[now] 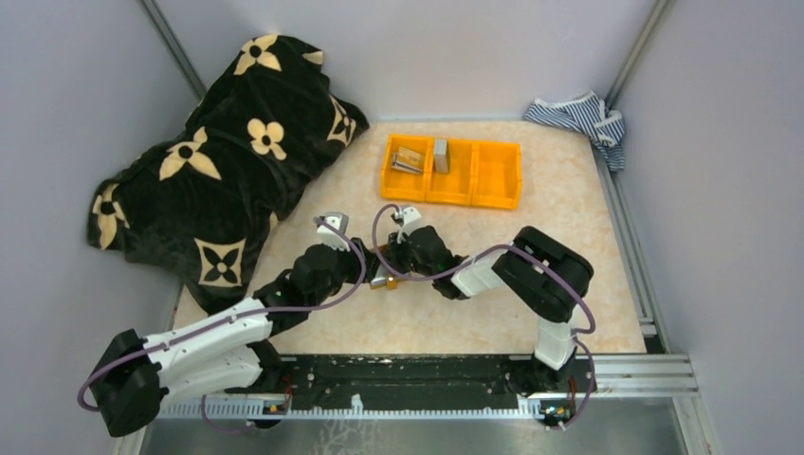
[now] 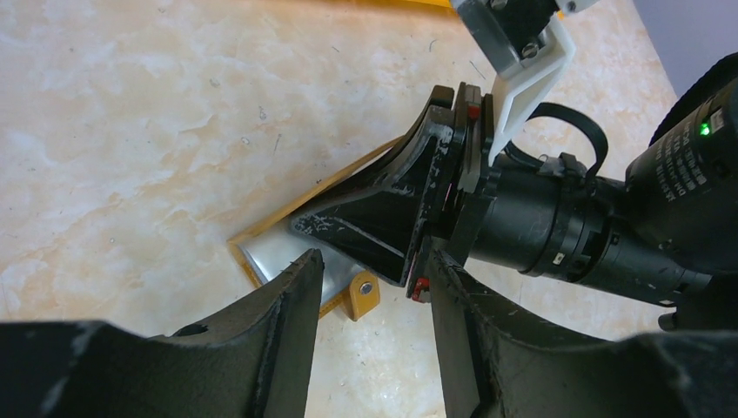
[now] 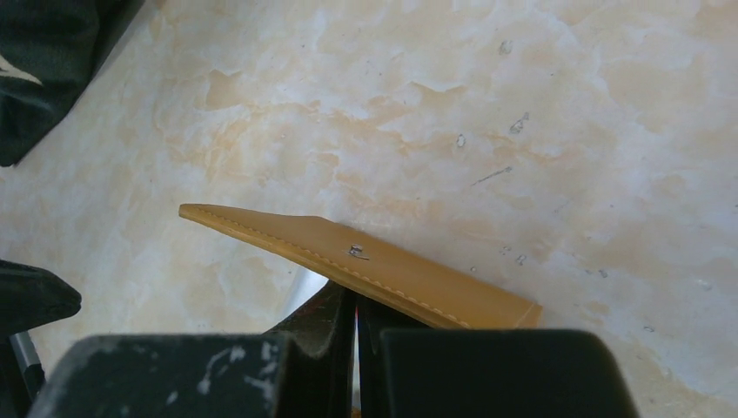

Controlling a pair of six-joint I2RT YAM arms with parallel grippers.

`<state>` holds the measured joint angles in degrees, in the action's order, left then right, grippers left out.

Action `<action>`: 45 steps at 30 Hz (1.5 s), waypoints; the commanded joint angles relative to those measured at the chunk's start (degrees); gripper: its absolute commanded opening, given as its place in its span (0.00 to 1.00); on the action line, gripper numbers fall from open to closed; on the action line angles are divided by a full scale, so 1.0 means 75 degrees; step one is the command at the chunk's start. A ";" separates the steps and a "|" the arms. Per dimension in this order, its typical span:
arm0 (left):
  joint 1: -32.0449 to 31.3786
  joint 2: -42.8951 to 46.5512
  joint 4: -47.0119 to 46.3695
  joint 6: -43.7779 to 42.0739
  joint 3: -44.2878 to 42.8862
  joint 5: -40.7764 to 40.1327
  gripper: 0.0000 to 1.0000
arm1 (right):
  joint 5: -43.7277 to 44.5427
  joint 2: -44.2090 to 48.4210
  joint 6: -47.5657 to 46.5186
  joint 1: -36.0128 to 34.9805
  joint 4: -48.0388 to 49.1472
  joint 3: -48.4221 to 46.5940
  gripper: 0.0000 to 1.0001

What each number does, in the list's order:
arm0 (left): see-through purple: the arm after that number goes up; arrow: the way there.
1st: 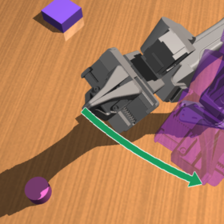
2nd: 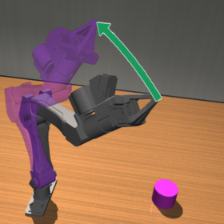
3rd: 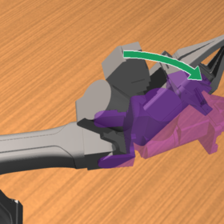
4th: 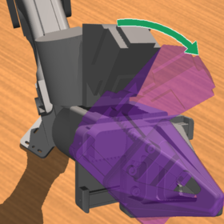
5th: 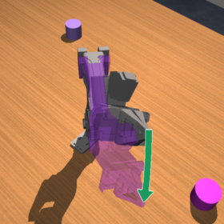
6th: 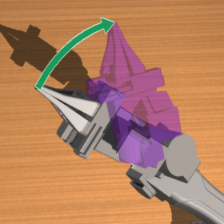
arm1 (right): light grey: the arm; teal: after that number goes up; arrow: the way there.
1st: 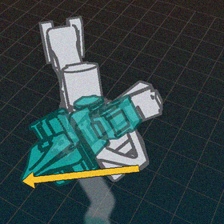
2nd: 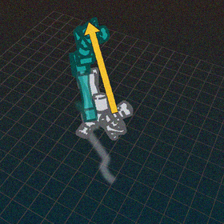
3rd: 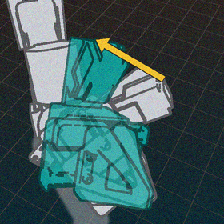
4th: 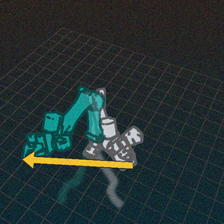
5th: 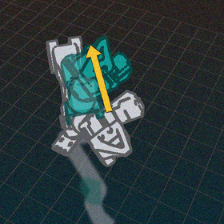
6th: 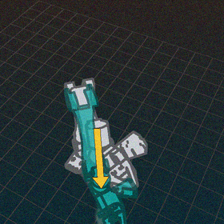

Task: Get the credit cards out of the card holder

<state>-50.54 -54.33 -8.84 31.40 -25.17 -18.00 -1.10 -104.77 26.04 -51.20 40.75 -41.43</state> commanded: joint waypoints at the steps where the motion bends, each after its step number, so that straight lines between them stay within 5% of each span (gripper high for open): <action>1: -0.0040 -0.0188 -0.0442 -0.0128 0.0104 0.0041 0.55 | -0.0228 -0.0028 0.0054 0.0212 0.0517 -0.0341 0.00; 19: 0.0027 -0.2024 -0.1998 -0.0981 -0.0127 0.0418 0.55 | -0.1274 -0.0698 0.0967 0.0783 0.0459 -0.0717 0.00; 32: 0.0865 -0.3380 -0.2260 -0.0809 -0.0685 0.0152 0.54 | -0.1347 -0.0446 0.0969 0.0849 0.0754 0.0098 0.00; 45: 0.2075 -0.4685 -0.2835 -0.1070 -0.1040 0.1171 0.55 | -0.1495 -0.0369 0.1419 0.0859 0.1652 0.1149 0.00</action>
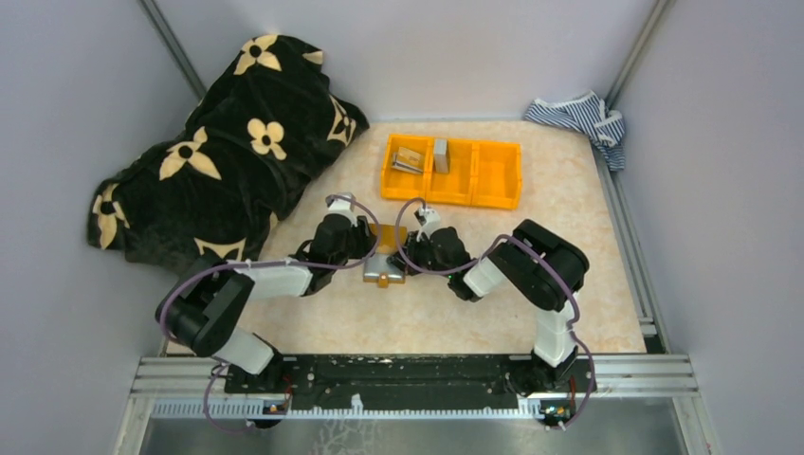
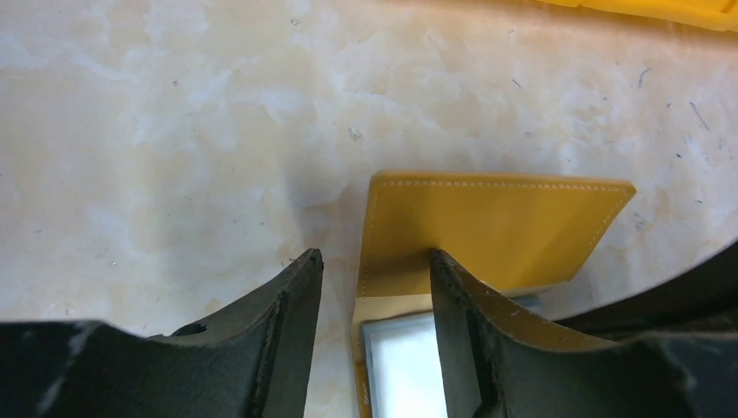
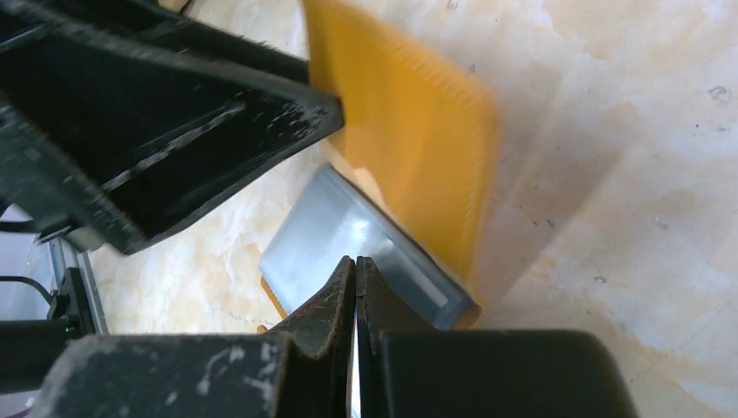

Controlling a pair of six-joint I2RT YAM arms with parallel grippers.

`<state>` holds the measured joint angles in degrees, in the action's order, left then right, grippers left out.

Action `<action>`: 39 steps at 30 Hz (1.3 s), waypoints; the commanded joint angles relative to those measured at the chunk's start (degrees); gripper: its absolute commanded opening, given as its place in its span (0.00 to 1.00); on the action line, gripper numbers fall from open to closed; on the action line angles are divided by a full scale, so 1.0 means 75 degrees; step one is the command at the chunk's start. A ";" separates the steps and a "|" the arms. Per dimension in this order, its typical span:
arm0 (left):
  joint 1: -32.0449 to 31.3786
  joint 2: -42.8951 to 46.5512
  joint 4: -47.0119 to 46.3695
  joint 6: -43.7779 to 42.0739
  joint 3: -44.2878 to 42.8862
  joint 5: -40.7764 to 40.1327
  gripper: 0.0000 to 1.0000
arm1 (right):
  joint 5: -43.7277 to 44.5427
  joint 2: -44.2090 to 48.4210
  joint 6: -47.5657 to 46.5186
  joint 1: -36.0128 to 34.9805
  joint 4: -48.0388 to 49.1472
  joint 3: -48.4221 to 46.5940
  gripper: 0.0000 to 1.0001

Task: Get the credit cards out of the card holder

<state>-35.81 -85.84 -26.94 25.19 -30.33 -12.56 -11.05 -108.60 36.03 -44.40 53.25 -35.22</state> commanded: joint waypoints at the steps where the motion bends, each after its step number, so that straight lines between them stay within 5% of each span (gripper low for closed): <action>1: 0.0111 -0.0670 -0.0398 -0.0258 -0.0465 0.0640 0.56 | -0.0187 0.0145 0.0102 -0.0045 0.0022 0.0360 0.00; 7: 0.0079 -0.1245 -0.0423 0.0024 -0.0806 0.1630 0.58 | -0.0159 0.0227 0.0096 -0.0050 -0.0036 0.0418 0.00; 15: 0.0052 -0.1536 0.0114 -0.0066 -0.1011 0.1316 0.56 | -0.0327 0.0781 -0.0076 -0.0081 -0.0333 0.0392 0.00; 22: 0.0041 -0.1862 0.0217 0.0183 -0.1089 0.1393 0.55 | 0.0382 0.1713 -0.1468 -0.1057 -0.2436 -0.0509 0.00; 39: 0.0033 -0.1706 0.0548 0.0380 -0.1089 0.1399 0.54 | 0.0644 0.2021 -0.0471 -0.1323 -0.1641 0.1316 0.00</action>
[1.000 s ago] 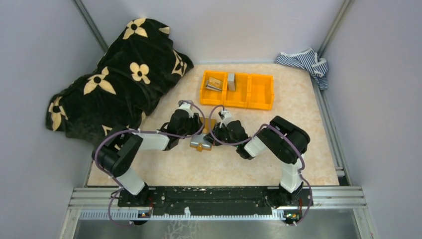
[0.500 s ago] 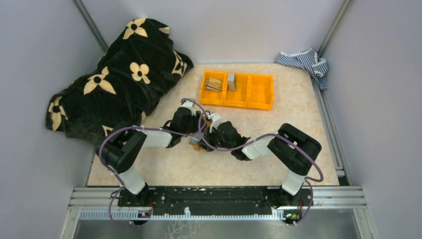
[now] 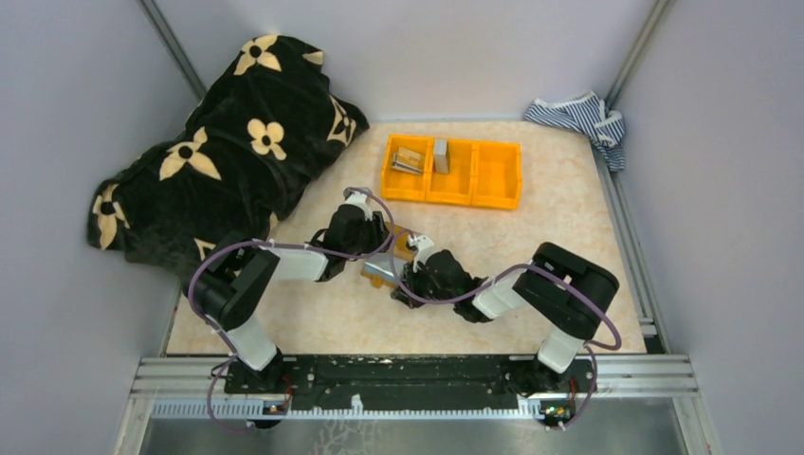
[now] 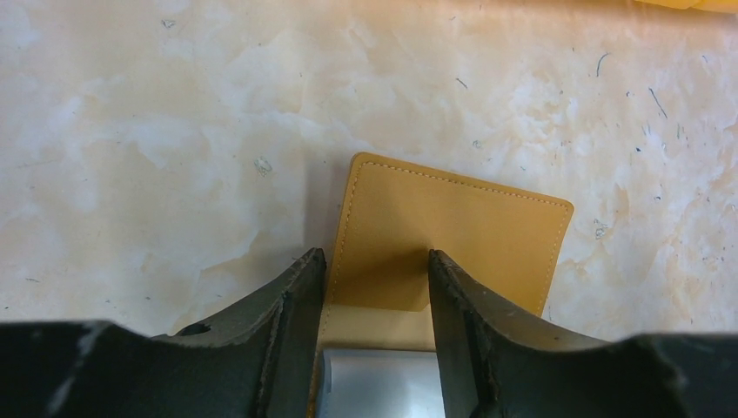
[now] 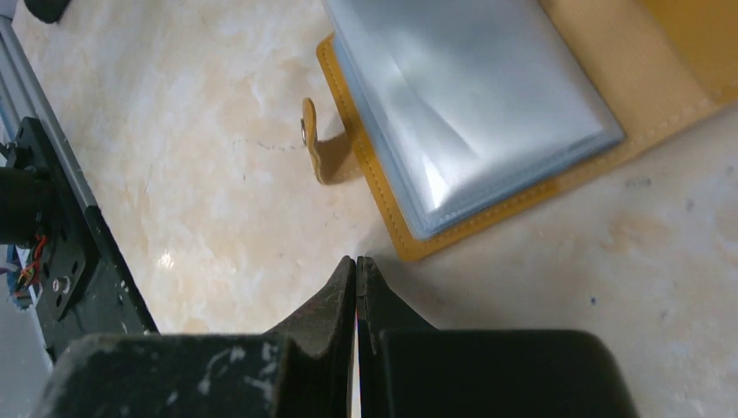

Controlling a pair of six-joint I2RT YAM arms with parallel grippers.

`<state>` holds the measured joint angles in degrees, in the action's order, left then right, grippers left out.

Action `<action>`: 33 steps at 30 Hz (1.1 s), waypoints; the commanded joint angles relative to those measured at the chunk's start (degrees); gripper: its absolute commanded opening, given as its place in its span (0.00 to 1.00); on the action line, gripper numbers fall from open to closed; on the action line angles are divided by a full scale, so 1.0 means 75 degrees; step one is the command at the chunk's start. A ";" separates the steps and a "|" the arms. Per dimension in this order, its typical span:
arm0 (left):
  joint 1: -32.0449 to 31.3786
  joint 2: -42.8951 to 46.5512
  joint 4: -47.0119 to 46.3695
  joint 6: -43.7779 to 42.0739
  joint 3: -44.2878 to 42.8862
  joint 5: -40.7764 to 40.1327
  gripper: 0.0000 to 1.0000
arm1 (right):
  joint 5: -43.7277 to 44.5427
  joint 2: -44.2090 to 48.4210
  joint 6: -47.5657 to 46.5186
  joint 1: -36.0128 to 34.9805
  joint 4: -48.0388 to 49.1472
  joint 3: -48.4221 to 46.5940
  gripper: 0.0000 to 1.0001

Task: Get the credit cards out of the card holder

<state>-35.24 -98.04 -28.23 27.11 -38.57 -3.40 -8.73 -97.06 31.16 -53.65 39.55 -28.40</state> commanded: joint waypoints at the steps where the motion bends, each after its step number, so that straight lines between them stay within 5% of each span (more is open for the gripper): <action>1: -0.0046 -0.0061 0.0736 0.0135 0.0009 0.0202 0.54 | 0.0403 0.0549 0.0205 -0.0094 0.0187 0.0498 0.00; 7: -0.0182 -0.0026 0.0906 0.0211 0.0141 0.0014 0.53 | 0.0790 0.0527 0.0265 0.0070 0.0028 0.0407 0.00; 12: -0.0219 0.0052 0.1107 0.0353 0.0368 -0.0014 0.53 | -0.0120 0.0442 0.0677 0.1025 0.0989 0.0670 0.00; 22: -0.0410 0.0593 0.1617 0.0556 0.0868 0.0037 0.53 | -0.0195 0.0373 0.0029 0.1539 0.0383 -0.0001 0.00; 33: -0.0919 0.1575 0.2231 0.1295 0.1673 0.0384 0.52 | -0.0558 -0.0976 0.0065 0.1674 0.0723 -0.1029 0.00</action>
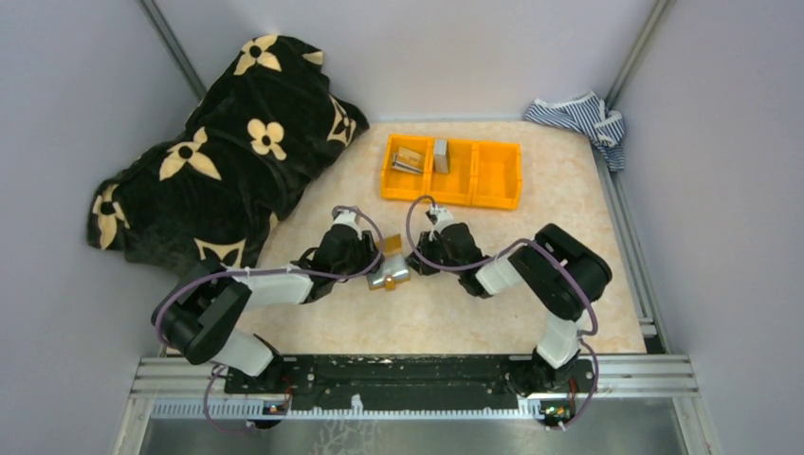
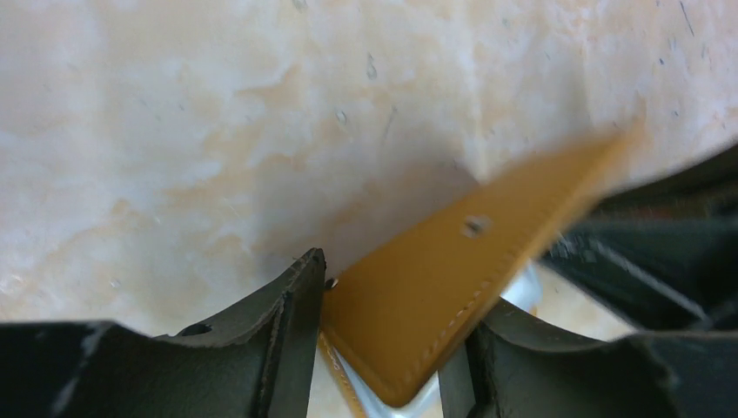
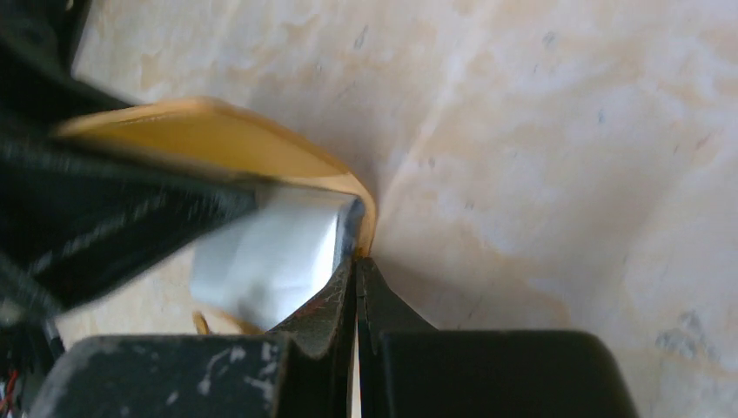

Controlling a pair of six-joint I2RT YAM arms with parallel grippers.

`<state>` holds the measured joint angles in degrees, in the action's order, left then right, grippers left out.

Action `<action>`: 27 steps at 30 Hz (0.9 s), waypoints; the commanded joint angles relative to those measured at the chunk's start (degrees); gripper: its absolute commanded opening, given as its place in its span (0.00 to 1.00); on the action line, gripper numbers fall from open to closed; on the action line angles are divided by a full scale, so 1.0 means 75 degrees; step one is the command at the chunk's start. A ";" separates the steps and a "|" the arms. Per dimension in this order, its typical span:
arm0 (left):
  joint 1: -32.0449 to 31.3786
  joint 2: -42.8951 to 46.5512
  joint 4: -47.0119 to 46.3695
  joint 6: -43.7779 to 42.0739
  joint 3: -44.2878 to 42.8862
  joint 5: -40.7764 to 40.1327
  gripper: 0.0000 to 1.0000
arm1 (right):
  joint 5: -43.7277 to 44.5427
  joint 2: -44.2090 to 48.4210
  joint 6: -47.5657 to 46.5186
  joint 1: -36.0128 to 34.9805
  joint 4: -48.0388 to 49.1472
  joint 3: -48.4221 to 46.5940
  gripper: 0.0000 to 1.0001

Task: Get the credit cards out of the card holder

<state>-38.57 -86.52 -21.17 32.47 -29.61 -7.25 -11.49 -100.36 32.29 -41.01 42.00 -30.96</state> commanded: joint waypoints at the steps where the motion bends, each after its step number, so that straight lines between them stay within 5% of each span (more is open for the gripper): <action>1: -0.0507 0.0121 0.1307 0.0643 0.0539 0.0947 0.52 | -0.0228 -0.0627 -0.0106 -0.0005 0.0338 -0.0841 0.00; 14: -0.0821 0.0784 0.1455 0.1084 0.0868 0.1133 0.52 | -0.0427 -0.1260 -0.0480 0.0007 -0.0621 -0.2601 0.00; 27: -0.0818 0.0539 0.1057 0.1179 0.0893 0.1249 0.52 | -0.0315 0.0565 -0.0269 -0.0175 -0.0717 -0.1288 0.00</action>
<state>-44.29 -80.36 -18.00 40.97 -24.86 0.60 -13.91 -100.68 29.23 -40.77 33.89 -43.35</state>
